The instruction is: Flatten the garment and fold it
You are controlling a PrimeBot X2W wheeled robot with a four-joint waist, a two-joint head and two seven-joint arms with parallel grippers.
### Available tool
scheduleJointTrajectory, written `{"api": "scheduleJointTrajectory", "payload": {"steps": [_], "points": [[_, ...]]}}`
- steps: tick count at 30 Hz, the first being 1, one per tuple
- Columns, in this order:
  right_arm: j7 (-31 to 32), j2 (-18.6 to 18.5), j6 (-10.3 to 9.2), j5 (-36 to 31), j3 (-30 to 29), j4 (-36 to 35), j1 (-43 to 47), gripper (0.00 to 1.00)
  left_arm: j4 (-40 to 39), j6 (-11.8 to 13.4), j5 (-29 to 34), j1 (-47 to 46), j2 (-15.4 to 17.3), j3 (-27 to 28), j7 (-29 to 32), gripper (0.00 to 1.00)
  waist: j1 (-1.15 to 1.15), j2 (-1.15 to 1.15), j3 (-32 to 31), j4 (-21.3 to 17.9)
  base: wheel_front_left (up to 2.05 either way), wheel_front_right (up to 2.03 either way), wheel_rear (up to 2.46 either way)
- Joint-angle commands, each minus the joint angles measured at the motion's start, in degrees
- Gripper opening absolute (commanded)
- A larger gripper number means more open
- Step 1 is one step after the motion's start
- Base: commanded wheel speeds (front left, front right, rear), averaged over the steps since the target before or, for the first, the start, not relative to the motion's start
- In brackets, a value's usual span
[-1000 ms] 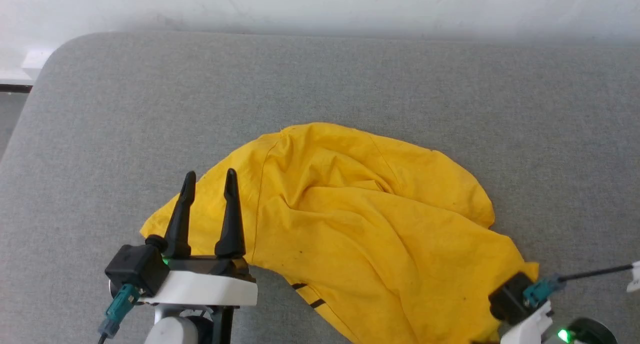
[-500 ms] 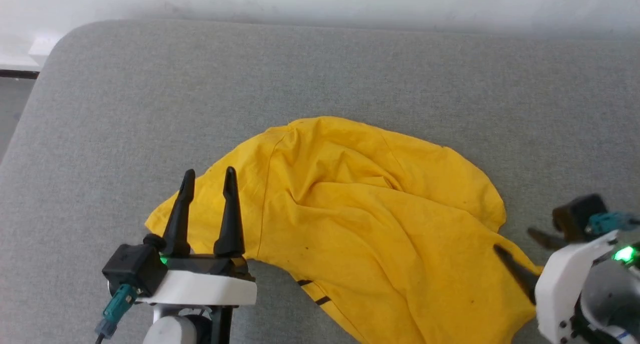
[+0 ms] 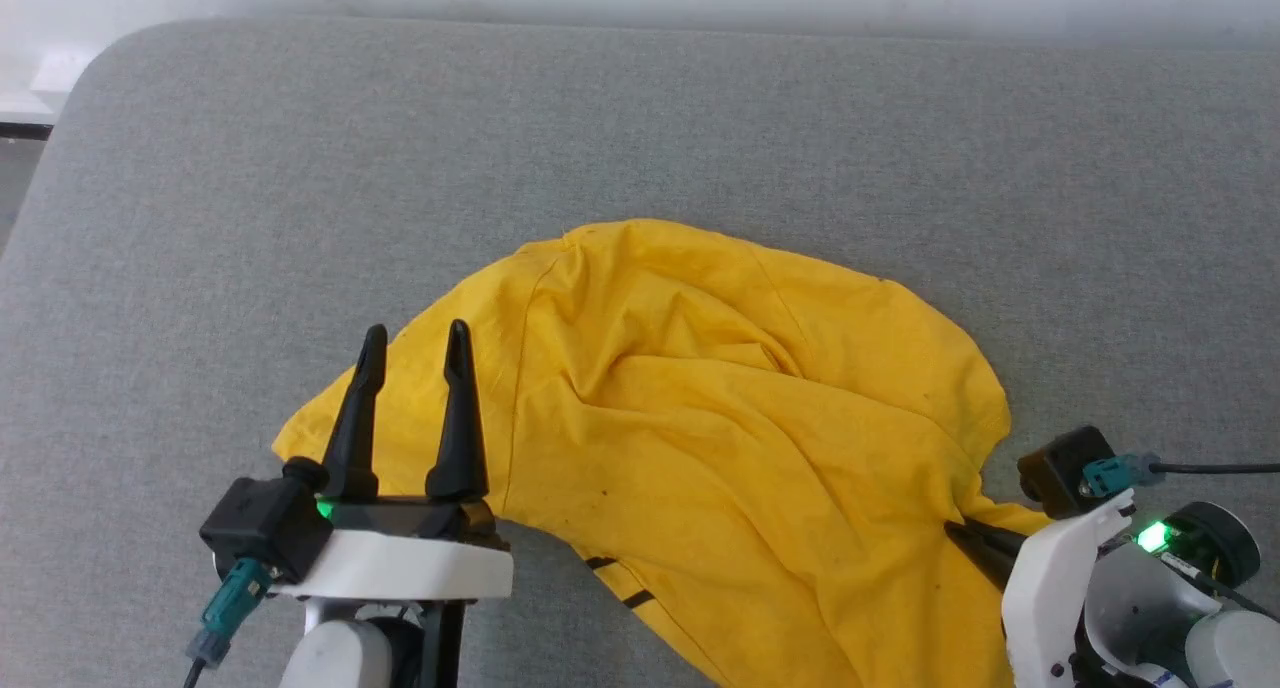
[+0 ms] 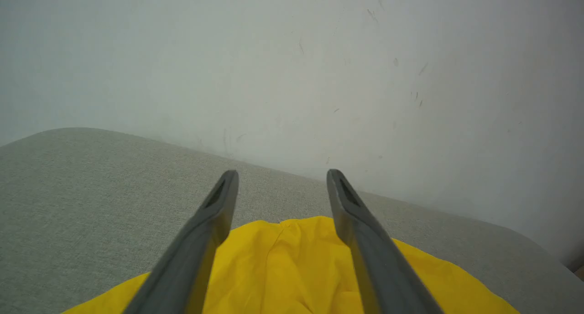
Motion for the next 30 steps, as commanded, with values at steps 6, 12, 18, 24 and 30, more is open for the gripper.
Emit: {"api": "scheduleJointTrajectory", "payload": {"steps": [6,12,18,24,30], "points": [[5.4,-0.6,-0.04,9.1,4.4,-4.4,-0.3,0.0,0.6,0.1,-0.1,-1.3,-0.1,-0.3,-0.3,1.0,0.0,-0.01,-0.5,-1.3,0.0,0.0,0.0],[20.1,-4.5,-0.04,19.6,8.1,-10.7,4.9,0.0,1.2,0.1,-0.6,-1.5,-0.1,-0.9,-0.3,1.0,0.0,-0.01,-0.9,-1.5,0.0,0.0,0.0],[11.7,-2.4,-0.04,11.5,2.8,-11.0,3.9,1.0,1.3,0.0,-0.9,-1.3,-0.1,-1.0,-0.3,1.0,0.0,-0.01,-1.1,-0.9,0.0,0.0,0.0],[-2.5,2.9,-0.04,3.7,-6.2,-9.7,-2.9,1.0,1.1,0.0,-0.8,-1.2,-0.1,-0.8,-0.3,1.0,0.0,-0.01,-1.0,-0.2,0.0,0.0,0.0],[-6.6,2.3,-0.04,-6.1,-8.6,-2.7,-8.6,1.0,0.8,-0.1,-1.2,-1.6,-0.1,-1.6,-0.3,1.0,0.0,-0.01,0.5,1.1,0.0,0.0,0.0]]}}
